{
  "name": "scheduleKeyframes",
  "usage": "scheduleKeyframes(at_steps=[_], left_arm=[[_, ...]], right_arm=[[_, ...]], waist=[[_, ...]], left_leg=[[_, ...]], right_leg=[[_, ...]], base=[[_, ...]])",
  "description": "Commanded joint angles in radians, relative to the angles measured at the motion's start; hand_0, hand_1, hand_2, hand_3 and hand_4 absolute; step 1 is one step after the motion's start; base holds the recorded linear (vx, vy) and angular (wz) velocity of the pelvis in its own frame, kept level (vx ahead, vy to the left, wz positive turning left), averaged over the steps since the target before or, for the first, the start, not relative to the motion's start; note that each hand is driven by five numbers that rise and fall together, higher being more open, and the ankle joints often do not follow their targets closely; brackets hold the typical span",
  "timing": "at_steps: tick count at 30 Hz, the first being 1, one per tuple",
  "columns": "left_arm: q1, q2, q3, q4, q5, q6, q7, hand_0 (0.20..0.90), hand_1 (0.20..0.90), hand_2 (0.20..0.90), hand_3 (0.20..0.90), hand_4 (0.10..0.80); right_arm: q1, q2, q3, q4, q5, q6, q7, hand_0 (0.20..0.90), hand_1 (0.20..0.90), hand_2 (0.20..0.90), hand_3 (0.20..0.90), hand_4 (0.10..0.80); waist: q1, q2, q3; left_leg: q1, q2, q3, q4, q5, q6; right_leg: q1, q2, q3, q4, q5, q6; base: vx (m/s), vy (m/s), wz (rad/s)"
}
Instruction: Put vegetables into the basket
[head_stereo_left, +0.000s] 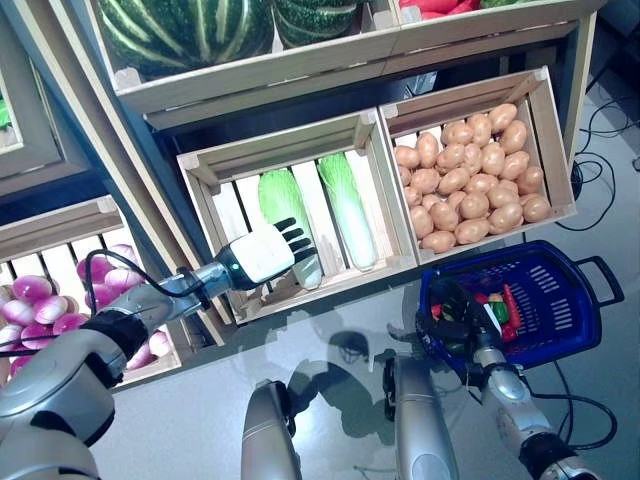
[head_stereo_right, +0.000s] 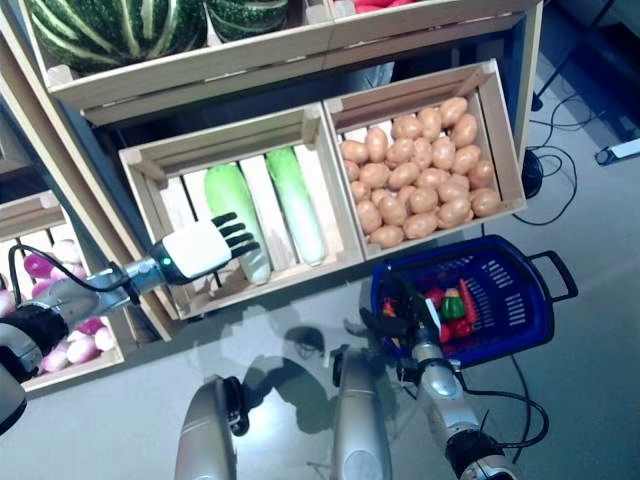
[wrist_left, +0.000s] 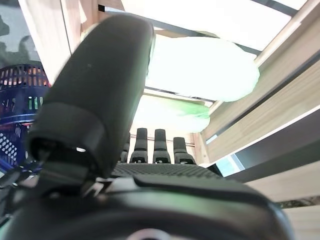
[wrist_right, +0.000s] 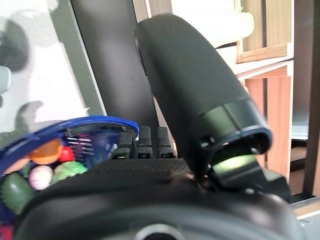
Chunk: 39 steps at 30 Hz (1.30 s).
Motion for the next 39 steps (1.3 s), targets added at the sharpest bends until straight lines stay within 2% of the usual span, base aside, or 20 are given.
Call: scheduleKeyframes(at_steps=[1, 6, 7, 8, 9, 10, 11, 16, 24, 33, 39], left_arm=[[-0.116, 0.086, 0.038, -0.03, 0.038, 0.07, 0.118, 0.9, 0.9, 0.9, 0.9, 0.8], [-0.151, 0.11, 0.05, -0.037, 0.078, 0.122, 0.137, 0.9, 0.9, 0.9, 0.9, 0.8], [-0.155, 0.112, 0.053, -0.036, 0.085, 0.115, 0.121, 0.9, 0.9, 0.9, 0.9, 0.8], [-0.157, 0.113, 0.051, -0.035, 0.089, 0.109, 0.108, 0.9, 0.9, 0.9, 0.9, 0.8], [-0.161, 0.115, 0.05, -0.036, 0.092, 0.105, 0.095, 0.9, 0.9, 0.9, 0.9, 0.8], [-0.165, 0.118, 0.046, -0.037, 0.093, 0.099, 0.074, 0.9, 0.9, 0.9, 0.9, 0.8], [-0.178, 0.119, 0.038, -0.032, 0.093, 0.079, 0.06, 0.9, 0.9, 0.9, 0.9, 0.8], [-0.198, 0.134, 0.029, -0.043, 0.1, 0.079, 0.052, 0.9, 0.9, 0.9, 0.9, 0.8], [-0.236, 0.145, 0.035, -0.026, 0.153, 0.133, 0.12, 0.9, 0.9, 0.9, 0.9, 0.8], [-0.294, 0.132, 0.008, -0.02, 0.193, 0.089, 0.119, 0.9, 0.9, 0.9, 0.9, 0.8], [-0.27, 0.126, 0.022, -0.041, 0.222, 0.06, 0.139, 0.9, 0.9, 0.9, 0.9, 0.8]], right_arm=[[-0.034, -0.071, -0.081, -0.08, 0.05, -0.105, -0.037, 0.9, 0.9, 0.9, 0.9, 0.8], [-0.036, -0.089, -0.097, -0.088, 0.053, -0.086, -0.06, 0.9, 0.9, 0.9, 0.9, 0.8], [-0.035, -0.09, -0.103, -0.084, 0.061, -0.083, -0.058, 0.9, 0.9, 0.9, 0.9, 0.8], [-0.034, -0.089, -0.104, -0.078, 0.065, -0.082, -0.054, 0.9, 0.9, 0.9, 0.9, 0.8], [-0.036, -0.088, -0.108, -0.074, 0.067, -0.082, -0.05, 0.9, 0.9, 0.9, 0.9, 0.8], [-0.038, -0.087, -0.111, -0.071, 0.071, -0.079, -0.047, 0.9, 0.9, 0.9, 0.9, 0.8], [-0.042, -0.089, -0.113, -0.067, 0.083, -0.08, -0.049, 0.9, 0.9, 0.9, 0.9, 0.8], [-0.04, -0.101, -0.131, -0.083, 0.081, -0.093, -0.055, 0.9, 0.9, 0.9, 0.9, 0.8], [-0.068, -0.12, -0.127, -0.131, 0.091, -0.07, -0.073, 0.9, 0.9, 0.9, 0.9, 0.8], [-0.099, -0.115, -0.108, -0.14, 0.094, -0.051, -0.087, 0.9, 0.9, 0.9, 0.9, 0.8], [-0.089, -0.112, -0.12, -0.178, 0.079, -0.04, -0.109, 0.9, 0.9, 0.9, 0.9, 0.8]], waist=[[-0.011, 0.015, -0.053], [-0.012, 0.018, -0.052], [-0.012, 0.018, -0.053], [-0.012, 0.019, -0.053], [-0.014, 0.02, -0.052], [-0.016, 0.02, -0.052], [-0.018, 0.021, -0.052], [-0.022, 0.019, -0.046], [-0.024, 0.013, -0.035], [-0.023, 0.015, -0.035], [-0.019, 0.011, -0.029]], left_leg=[[-0.039, 0.013, 0.007, 0.066, -0.082, 0.026], [-0.092, 0.014, -0.015, 0.117, -0.097, 0.024], [-0.103, 0.011, -0.019, 0.125, -0.101, 0.024], [-0.098, 0.011, -0.022, 0.145, -0.134, 0.018], [-0.109, 0.011, -0.018, 0.133, -0.105, 0.024], [-0.113, 0.012, -0.017, 0.138, -0.106, 0.024], [-0.111, 0.015, -0.018, 0.16, -0.139, 0.018], [-0.152, 0.024, -0.02, 0.209, -0.151, 0.015], [-0.239, 0.04, -0.03, 0.295, -0.175, 0.011], [-0.315, 0.048, -0.045, 0.363, -0.202, 0.013], [-0.37, 0.054, -0.057, 0.403, -0.211, 0.013]], right_leg=[[0.031, -0.058, -0.011, -0.037, 0.038, 0.019], [-0.02, -0.067, -0.007, 0.017, 0.021, 0.02], [-0.031, -0.066, -0.006, 0.026, 0.018, 0.021], [-0.026, -0.066, -0.003, 0.046, -0.012, 0.029], [-0.037, -0.066, -0.007, 0.033, 0.015, 0.023], [-0.042, -0.067, -0.007, 0.039, 0.014, 0.024], [-0.041, -0.068, -0.004, 0.061, -0.015, 0.033], [-0.08, -0.069, -0.003, 0.106, -0.024, 0.038], [-0.161, -0.078, -0.005, 0.189, -0.045, 0.04], [-0.242, -0.083, -0.003, 0.283, -0.076, 0.039], [-0.303, -0.083, -0.001, 0.337, -0.087, 0.041]], base=[[-0.049, -0.014, 0.01], [-0.034, -0.008, 0.06], [0.047, 0.007, 0.03], [0.0, 0.0, 0.0], [0.0, 0.0, 0.0], [0.0, 0.0, 0.0], [0.073, 0.004, -0.02], [0.015, 0.0, 0.0], [-0.019, -0.026, 0.01], [0.016, -0.001, -0.02], [0.016, -0.006, -0.06]])
